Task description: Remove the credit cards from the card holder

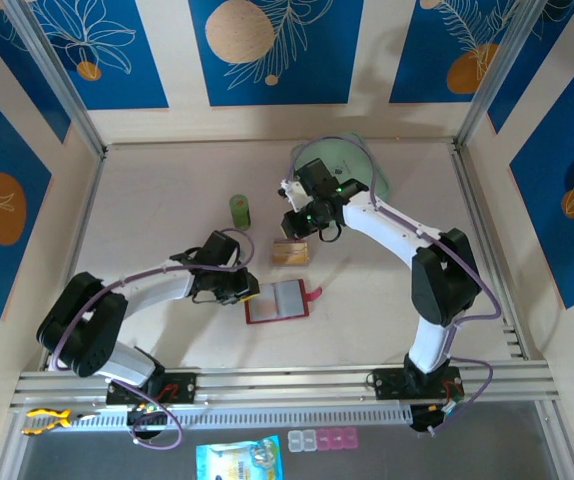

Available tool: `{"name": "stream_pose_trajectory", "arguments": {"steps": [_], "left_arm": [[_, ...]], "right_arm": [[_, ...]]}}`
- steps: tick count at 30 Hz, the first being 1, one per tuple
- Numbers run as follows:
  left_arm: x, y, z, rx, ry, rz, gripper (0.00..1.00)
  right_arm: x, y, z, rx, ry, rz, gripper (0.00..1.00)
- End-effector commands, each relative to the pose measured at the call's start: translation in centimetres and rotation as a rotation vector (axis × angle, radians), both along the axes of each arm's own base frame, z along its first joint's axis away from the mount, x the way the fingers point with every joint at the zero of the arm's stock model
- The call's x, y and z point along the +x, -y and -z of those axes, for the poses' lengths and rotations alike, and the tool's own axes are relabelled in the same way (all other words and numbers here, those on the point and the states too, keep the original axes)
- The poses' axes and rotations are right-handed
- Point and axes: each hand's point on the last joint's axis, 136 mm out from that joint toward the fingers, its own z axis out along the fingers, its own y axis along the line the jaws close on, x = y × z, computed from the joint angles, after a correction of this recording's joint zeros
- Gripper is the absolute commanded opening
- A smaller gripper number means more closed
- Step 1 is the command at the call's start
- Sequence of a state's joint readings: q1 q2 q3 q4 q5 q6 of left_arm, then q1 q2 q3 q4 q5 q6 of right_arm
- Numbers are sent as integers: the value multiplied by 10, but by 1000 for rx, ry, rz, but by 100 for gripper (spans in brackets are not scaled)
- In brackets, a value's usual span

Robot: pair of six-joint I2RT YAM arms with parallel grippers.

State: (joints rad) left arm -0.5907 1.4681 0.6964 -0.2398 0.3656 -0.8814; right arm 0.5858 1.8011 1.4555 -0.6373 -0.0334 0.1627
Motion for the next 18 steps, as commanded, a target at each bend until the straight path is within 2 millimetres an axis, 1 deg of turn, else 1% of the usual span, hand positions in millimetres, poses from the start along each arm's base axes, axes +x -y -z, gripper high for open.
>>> {"name": "stream_pose_trajectory", "arguments": {"steps": [1,5,11,18], "left_arm": [[0,-3,2,-4,4,10,21],[0,-4,1,-3,2,11,21],[-1,-7,3,-6,1,-4,21],[1,-7,3,-7,0,-2,21]], "right_arm": [[6,2,19,34,-134,150,13],[9,-1,27,60,-172,158,10],[7,0,39,51,-211,154,10],[10,3,44,26,-212,168,10]]}}
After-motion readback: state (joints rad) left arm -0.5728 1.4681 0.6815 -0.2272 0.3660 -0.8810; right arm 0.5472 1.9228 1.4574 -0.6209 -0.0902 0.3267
